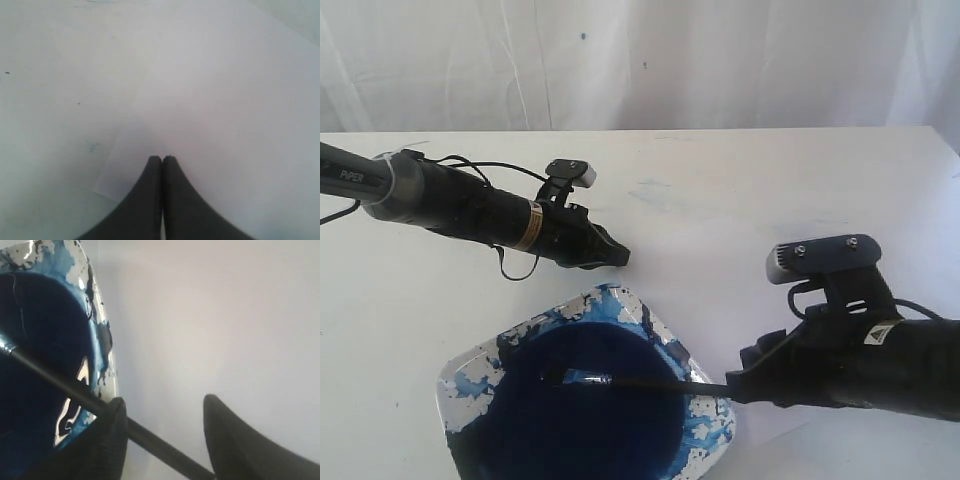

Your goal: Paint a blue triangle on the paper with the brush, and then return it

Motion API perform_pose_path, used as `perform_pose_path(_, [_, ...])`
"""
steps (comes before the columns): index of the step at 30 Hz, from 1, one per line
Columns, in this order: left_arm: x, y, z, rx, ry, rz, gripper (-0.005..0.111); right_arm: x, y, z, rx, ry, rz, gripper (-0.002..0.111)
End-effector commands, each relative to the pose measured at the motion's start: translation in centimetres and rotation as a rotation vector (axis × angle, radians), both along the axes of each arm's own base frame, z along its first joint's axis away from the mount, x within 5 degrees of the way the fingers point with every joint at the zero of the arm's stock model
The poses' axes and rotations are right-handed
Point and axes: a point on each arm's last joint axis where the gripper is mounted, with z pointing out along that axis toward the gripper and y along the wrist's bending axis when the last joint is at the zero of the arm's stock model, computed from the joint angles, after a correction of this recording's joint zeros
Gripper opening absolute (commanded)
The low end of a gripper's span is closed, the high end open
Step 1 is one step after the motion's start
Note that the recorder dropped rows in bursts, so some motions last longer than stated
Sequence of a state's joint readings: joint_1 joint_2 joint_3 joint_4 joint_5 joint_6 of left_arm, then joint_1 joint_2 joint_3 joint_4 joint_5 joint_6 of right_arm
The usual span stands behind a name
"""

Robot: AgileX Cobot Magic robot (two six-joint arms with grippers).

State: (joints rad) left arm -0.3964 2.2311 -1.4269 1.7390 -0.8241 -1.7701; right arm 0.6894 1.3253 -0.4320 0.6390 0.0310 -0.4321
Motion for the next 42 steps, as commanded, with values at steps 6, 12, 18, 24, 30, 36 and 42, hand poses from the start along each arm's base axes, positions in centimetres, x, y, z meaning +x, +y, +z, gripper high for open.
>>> perform_pose_path(6, [0.0, -0.2, 0.3, 0.004, -0.012, -0.003, 0.0, -3.7, -0.3, 2.8, 0.124, 0.28, 0.042, 0.045])
perform_pose_path(12, [0.0, -0.2, 0.3, 0.004, -0.012, -0.003, 0.0, -6.1, -1.8, 3.4, 0.183, 0.325, 0.019, 0.045])
perform_pose_path(18, [0.0, -0.2, 0.3, 0.004, -0.012, -0.003, 0.0, -6.7, -3.7, 0.5, 0.249, 0.308, -0.206, 0.045])
perform_pose_path(24, [0.0, -0.2, 0.3, 0.004, -0.012, -0.003, 0.0, -6.2, -4.1, 0.2, 0.27, 0.223, -0.246, 0.045])
perform_pose_path(30, [0.0, -0.2, 0.3, 0.004, -0.012, -0.003, 0.0, -5.6, -4.1, 0.3, 0.28, 0.179, -0.268, 0.045])
perform_pose_path(36, [0.0, -0.2, 0.3, 0.004, -0.012, -0.003, 0.0, -5.1, -3.7, -1.3, 0.205, 0.241, -0.292, 0.045])
perform_pose_path(42, [0.0, -0.2, 0.3, 0.004, -0.012, -0.003, 0.0, -4.0, -3.6, -2.7, 0.156, 0.216, -0.342, 0.045])
